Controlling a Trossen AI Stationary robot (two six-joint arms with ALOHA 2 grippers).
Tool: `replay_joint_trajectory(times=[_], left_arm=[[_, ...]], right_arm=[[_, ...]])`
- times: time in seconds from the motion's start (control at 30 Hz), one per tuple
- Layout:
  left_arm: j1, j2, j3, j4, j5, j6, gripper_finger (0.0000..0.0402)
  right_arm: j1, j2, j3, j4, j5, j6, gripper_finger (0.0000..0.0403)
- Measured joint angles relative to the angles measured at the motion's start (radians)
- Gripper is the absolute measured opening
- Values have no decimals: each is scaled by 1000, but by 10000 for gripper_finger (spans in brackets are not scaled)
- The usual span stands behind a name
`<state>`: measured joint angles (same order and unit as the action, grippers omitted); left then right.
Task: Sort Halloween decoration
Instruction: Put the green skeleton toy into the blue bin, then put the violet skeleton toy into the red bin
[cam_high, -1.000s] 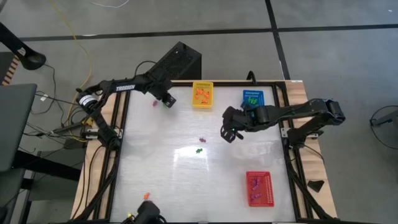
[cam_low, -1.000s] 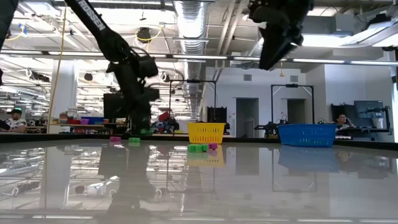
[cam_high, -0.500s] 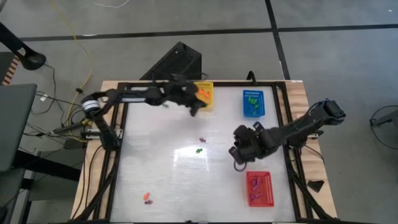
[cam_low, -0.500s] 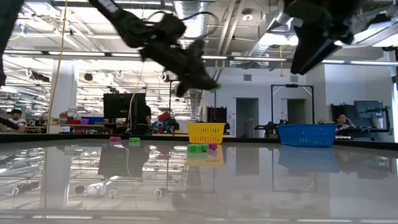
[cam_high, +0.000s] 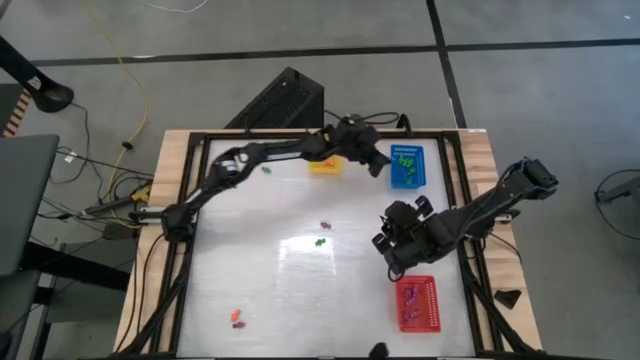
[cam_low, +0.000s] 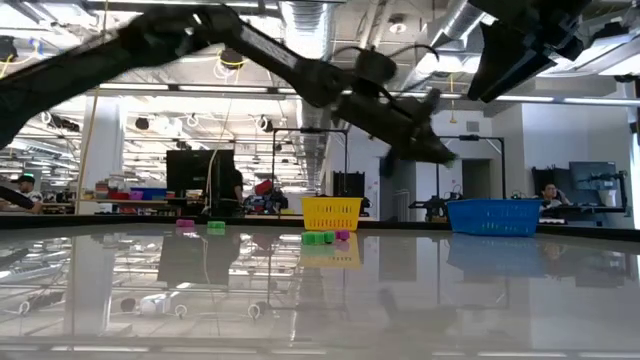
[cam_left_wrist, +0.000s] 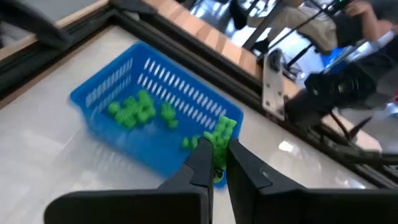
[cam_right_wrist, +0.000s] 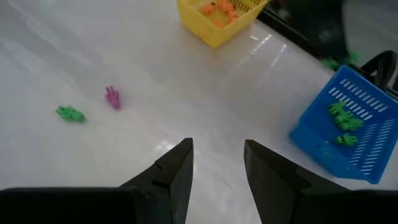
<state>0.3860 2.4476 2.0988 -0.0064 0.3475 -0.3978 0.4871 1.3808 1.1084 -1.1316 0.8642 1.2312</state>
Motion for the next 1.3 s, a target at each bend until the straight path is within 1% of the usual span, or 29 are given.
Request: replay_joint_trajectory(times=[0.1, 0.2, 0.23, 0.3, 0.33, 0.43, 0.57, 0.67, 0.77, 0.9, 0.93, 1.0, 1.03, 1.1, 1.2, 1.23, 1.3], left_arm=[[-6, 107, 148, -11, 21, -26, 11], [-14, 187, 255, -7, 28, -82, 11], [-16, 202, 260, 10, 32, -101, 11], [-21, 210, 226, 81, 30, -144, 14], [-23, 210, 215, 92, 12, -153, 17], [-30, 209, 210, 88, -81, -137, 32], [-30, 208, 210, 71, -95, -119, 64], [-27, 208, 210, 69, -83, -111, 94], [-20, 208, 217, 65, -50, -94, 124], [-5, 208, 247, 42, 38, -111, 153], [3, 207, 258, 13, 75, -114, 158], [26, 190, 252, -25, 182, -118, 163], [40, 179, 252, -68, 223, -125, 163], [75, 141, 252, -205, 273, -125, 163], [136, 52, 252, -459, 284, -18, 158], [153, 17, 253, -551, 268, 38, 155], [182, -60, 254, -751, 194, 160, 151]], right_arm=[[17, 0, 0, 8, 4, 3, 172], [46, 1, 0, 9, 35, 19, 172], [54, 1, 0, 9, 43, 26, 172], [73, 1, 0, 9, 54, 37, 172], [83, 1, 0, 9, 55, 44, 172], [107, 1, 0, 11, 58, 53, 172], [122, 1, 0, 14, 59, 64, 172], [121, 1, 0, 20, 59, 64, 172], [114, 1, 0, 20, 59, 78, 172], [109, 1, 0, 19, 59, 79, 172], [106, 1, 0, 19, 59, 79, 172], [106, 1, 0, 18, 59, 79, 172], [106, 1, 0, 18, 59, 79, 172], [107, 1, 0, 19, 59, 79, 172], [107, 1, 0, 23, 59, 81, 172], [107, 1, 0, 27, 59, 81, 172], [107, 1, 0, 39, 59, 81, 172]])
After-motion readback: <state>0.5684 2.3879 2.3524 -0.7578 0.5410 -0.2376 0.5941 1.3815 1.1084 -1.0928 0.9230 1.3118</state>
